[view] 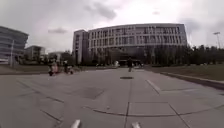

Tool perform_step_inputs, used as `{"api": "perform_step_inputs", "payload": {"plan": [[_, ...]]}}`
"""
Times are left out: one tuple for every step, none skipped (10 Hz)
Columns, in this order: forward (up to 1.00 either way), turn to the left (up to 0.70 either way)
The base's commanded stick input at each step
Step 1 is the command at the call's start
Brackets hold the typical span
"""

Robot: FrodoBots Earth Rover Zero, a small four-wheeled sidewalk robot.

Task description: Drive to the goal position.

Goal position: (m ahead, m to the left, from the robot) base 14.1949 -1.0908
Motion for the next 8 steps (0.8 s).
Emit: {"api": "perform_step_inputs", "payload": {"plan": [[0.70,0.00],[0.70,0.00],[0.70,0.00],[0.70,0.00],[0.70,0.00],[0.70,0.00],[0.70,-0.08],[0.70,-0.35]]}}
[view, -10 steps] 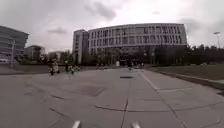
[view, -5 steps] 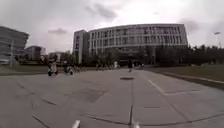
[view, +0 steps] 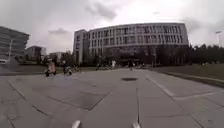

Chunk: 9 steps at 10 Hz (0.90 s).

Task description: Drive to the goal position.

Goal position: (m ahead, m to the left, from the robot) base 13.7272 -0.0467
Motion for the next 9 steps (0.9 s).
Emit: {"api": "perform_step_inputs", "payload": {"plan": [[0.70,-0.35],[0.70,-0.08],[0.70,-0.03],[0.70,0.00],[0.70,0.00],[0.70,0.00],[0.70,0.00],[0.70,0.00],[0.70,0.00]]}}
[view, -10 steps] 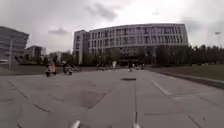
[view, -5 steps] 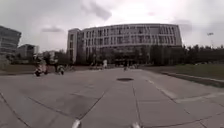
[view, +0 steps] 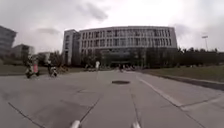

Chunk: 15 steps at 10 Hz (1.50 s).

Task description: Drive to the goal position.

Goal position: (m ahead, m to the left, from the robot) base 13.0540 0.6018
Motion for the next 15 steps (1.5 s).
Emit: {"api": "perform_step_inputs", "payload": {"plan": [[0.70,-0.12],[0.70,-0.31],[0.70,-0.22],[0.70,0.00],[0.70,0.00],[0.70,0.00],[0.70,0.00],[0.70,0.00],[0.70,0.00],[0.70,0.00],[0.70,0.00],[0.70,0.00],[0.70,0.00],[0.70,0.00],[0.70,0.00]]}}
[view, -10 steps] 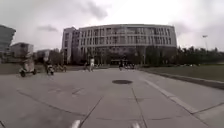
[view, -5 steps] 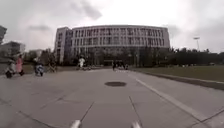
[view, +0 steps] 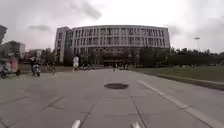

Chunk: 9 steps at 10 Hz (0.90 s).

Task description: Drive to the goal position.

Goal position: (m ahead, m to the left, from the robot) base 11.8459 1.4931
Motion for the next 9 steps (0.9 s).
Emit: {"api": "perform_step_inputs", "payload": {"plan": [[0.70,0.00],[0.70,0.00],[0.70,0.00],[0.70,0.00],[0.70,0.00],[0.70,0.00],[0.70,0.00],[0.70,0.00],[0.70,0.00]]}}
